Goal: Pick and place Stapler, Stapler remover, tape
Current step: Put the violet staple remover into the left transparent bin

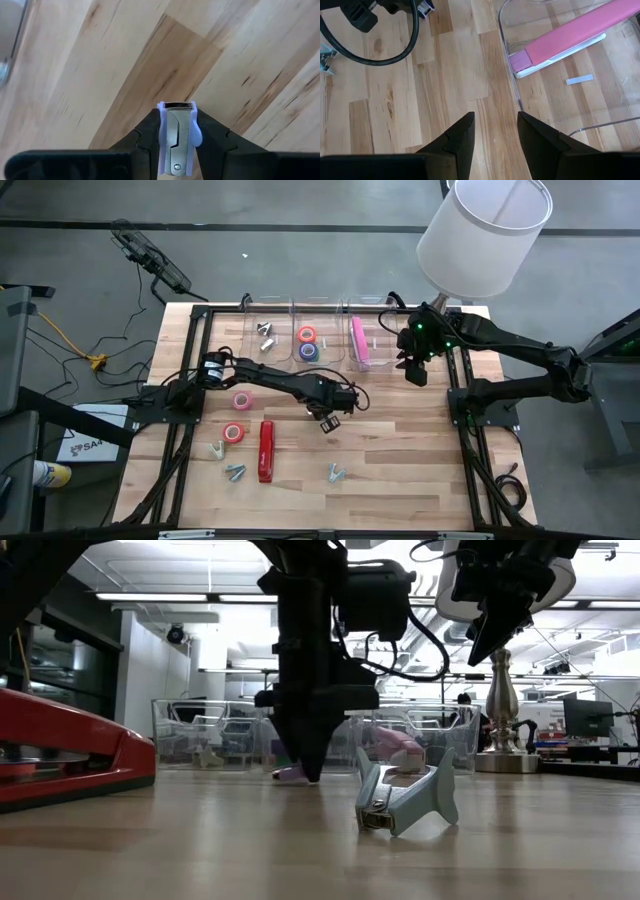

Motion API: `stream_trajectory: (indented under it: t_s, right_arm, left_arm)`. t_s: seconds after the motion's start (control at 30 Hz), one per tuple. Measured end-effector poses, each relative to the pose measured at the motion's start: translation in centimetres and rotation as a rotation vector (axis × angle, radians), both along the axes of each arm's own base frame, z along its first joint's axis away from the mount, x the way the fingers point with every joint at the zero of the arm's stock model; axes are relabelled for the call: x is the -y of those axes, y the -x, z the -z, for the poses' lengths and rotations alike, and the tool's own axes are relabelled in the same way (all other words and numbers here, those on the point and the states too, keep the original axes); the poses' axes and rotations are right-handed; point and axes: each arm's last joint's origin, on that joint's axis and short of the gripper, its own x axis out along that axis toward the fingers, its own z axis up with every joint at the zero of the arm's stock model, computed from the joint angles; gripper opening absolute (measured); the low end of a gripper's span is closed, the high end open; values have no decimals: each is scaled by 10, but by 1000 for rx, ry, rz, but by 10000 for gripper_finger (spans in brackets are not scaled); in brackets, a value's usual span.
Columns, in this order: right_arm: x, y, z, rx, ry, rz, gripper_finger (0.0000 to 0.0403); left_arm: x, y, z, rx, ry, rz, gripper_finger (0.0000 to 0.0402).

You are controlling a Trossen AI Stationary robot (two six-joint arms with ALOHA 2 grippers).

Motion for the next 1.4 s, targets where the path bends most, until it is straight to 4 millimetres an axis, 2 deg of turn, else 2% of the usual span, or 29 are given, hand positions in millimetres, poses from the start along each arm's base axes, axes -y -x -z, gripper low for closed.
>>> stream_trajectory:
  t_s: [0.27,0.8,1.13,1.4]
  right_arm:
    - [0,0,0,0,0,0,140]
    - [0,0,0,1,3,-3,140]
    - [0,0,0,3,3,-1,140]
    - [0,0,0,2,2,0,140]
  left_arm:
    - [0,6,-10,-11,0,-4,84]
    - [-10,35,-65,-23,-143,-81,84]
    - [-38,57,-92,-73,-213,-167,84]
    - [-70,75,-113,-82,-257,-251,84]
